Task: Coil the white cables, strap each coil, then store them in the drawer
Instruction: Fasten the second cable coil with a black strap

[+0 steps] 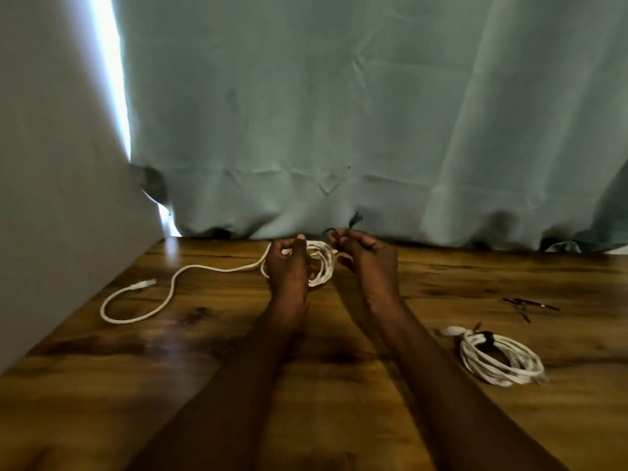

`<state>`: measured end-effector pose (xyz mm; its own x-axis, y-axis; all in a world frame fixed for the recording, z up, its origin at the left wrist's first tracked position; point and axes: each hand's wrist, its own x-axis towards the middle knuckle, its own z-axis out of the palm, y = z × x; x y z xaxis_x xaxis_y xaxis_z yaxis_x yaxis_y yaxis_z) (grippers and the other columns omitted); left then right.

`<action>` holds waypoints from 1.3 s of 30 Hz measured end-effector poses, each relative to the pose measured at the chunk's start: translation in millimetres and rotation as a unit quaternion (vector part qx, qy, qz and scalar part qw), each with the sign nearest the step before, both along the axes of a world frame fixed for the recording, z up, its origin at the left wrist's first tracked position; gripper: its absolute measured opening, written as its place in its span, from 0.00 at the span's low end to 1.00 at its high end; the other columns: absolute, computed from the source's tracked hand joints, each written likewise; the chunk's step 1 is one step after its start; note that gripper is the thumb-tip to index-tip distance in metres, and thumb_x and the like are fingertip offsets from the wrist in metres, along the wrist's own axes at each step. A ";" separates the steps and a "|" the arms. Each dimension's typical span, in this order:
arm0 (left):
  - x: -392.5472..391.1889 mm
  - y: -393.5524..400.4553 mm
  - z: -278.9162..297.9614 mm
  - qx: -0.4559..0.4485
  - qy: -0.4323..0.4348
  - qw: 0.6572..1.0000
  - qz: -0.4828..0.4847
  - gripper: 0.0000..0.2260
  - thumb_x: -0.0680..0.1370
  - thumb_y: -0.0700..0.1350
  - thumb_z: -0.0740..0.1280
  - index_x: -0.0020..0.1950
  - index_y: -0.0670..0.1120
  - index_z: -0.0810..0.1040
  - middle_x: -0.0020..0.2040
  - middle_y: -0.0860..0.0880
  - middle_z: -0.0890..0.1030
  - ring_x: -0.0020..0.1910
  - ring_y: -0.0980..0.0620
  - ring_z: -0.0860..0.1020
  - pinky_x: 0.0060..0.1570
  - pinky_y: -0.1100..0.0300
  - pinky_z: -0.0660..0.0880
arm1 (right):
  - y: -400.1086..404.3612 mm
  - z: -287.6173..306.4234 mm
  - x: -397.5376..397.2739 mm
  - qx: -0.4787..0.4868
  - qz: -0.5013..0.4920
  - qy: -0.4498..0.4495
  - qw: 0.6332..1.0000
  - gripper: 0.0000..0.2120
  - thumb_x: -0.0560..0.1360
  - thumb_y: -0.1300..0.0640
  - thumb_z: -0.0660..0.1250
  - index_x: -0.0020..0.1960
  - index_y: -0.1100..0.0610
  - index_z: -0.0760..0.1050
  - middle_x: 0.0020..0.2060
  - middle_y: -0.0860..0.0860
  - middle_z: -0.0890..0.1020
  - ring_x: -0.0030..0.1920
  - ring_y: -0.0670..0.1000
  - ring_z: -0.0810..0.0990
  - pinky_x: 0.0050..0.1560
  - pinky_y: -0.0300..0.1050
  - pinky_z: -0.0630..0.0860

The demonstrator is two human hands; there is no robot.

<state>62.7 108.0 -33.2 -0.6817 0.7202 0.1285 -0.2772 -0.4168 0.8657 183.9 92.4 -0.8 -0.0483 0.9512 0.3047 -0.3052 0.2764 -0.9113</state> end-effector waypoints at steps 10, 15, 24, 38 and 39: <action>0.7 0.8 -0.4 0.002 0.056 0.998 0.015 0.06 0.81 0.43 0.69 0.51 0.42 0.75 0.30 0.47 0.74 0.23 0.55 0.72 0.23 0.63 0.69 | 11.3 -20.7 -5.9 0.035 -0.039 -0.034 0.998 0.16 0.71 0.65 0.74 0.49 0.52 0.69 0.43 0.64 0.84 0.36 0.55 0.83 0.36 0.50 0.79; -15.3 -22.4 3.0 0.012 0.087 0.996 0.029 0.07 0.81 0.44 0.69 0.46 0.46 0.74 0.29 0.46 0.75 0.25 0.52 0.72 0.23 0.63 0.69 | 14.2 -19.7 1.0 0.024 -0.017 -0.068 0.997 0.10 0.74 0.72 0.73 0.46 0.58 0.83 0.40 0.57 0.88 0.41 0.52 0.86 0.46 0.52 0.83; -44.5 -57.6 -3.6 0.001 0.094 0.995 0.015 0.05 0.82 0.43 0.68 0.50 0.44 0.74 0.31 0.45 0.78 0.22 0.55 0.75 0.20 0.65 0.68 | 0.1 -6.3 -1.2 0.119 -0.025 -0.152 0.981 0.06 0.73 0.64 0.77 0.48 0.56 0.88 0.40 0.49 0.88 0.37 0.42 0.82 0.42 0.36 0.76; -60.4 -36.6 -1.6 0.023 0.108 0.993 0.034 0.08 0.81 0.45 0.70 0.50 0.43 0.73 0.31 0.47 0.76 0.23 0.55 0.73 0.21 0.64 0.68 | -18.8 -5.5 -8.0 -0.156 0.153 -0.082 0.973 0.09 0.77 0.65 0.73 0.56 0.66 0.82 0.41 0.59 0.87 0.32 0.48 0.83 0.30 0.38 0.77; -59.1 -36.2 -1.7 0.028 0.106 0.994 0.024 0.08 0.81 0.45 0.70 0.49 0.44 0.73 0.31 0.48 0.76 0.24 0.55 0.73 0.22 0.64 0.68 | -21.5 -5.8 -9.2 -0.167 0.167 -0.090 0.967 0.09 0.76 0.64 0.73 0.55 0.66 0.82 0.41 0.58 0.87 0.32 0.47 0.83 0.30 0.37 0.78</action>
